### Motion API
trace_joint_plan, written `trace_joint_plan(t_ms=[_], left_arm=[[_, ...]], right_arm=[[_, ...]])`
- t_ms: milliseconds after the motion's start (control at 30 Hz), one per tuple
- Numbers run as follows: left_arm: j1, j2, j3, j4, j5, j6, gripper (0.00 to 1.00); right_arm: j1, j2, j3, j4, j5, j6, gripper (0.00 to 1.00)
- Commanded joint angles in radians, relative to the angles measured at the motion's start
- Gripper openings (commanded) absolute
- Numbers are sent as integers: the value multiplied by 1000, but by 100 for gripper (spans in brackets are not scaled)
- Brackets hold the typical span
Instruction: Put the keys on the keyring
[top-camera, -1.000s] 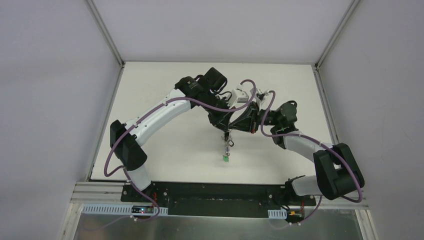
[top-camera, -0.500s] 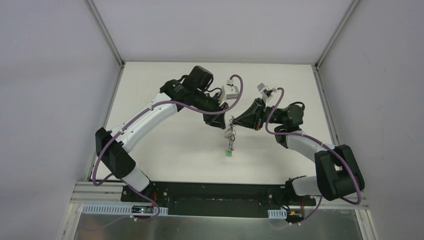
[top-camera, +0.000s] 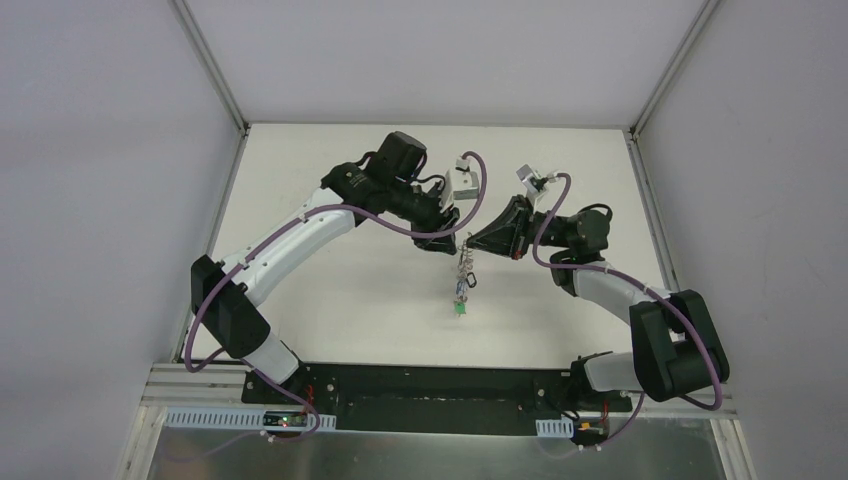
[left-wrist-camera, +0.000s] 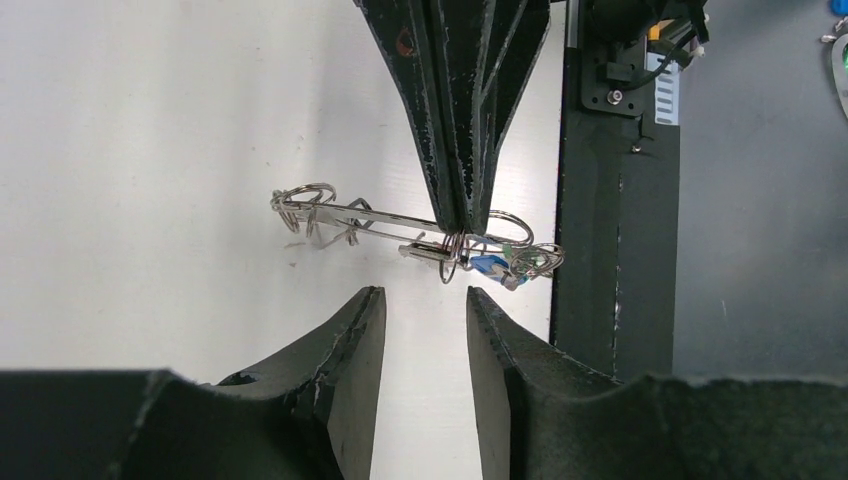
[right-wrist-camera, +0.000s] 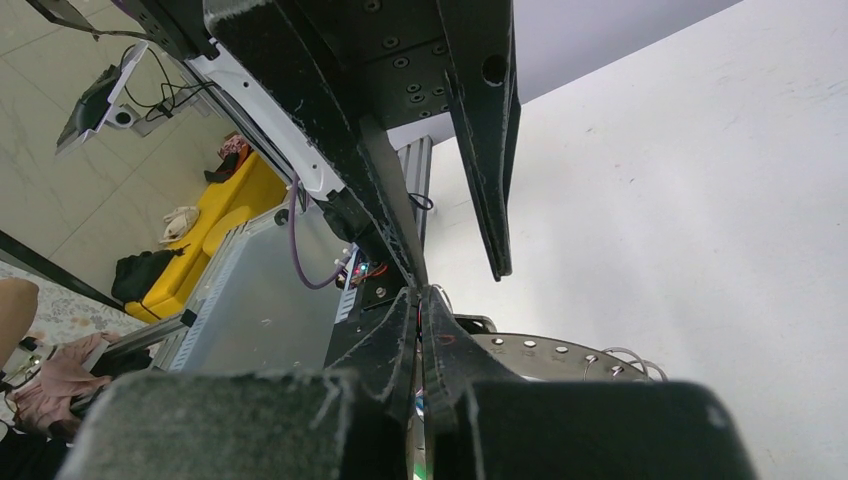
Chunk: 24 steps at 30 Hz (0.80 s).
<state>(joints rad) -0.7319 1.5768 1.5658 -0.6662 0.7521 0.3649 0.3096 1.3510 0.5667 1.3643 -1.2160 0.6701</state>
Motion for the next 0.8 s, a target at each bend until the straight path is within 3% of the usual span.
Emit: trace_joint_plan(t_ms=[0,333,767], left_arm=[[-6,-33,-18,40,60,77,37],[-17,3,8,32,79,89,29],[-24,34,24,19,101,88,1]], right_arm=[[-7,-32,51,48,4,9,0],[-6,-23,51,22,1,-10,0],[-7,-12,53,14,8,-11,0]])
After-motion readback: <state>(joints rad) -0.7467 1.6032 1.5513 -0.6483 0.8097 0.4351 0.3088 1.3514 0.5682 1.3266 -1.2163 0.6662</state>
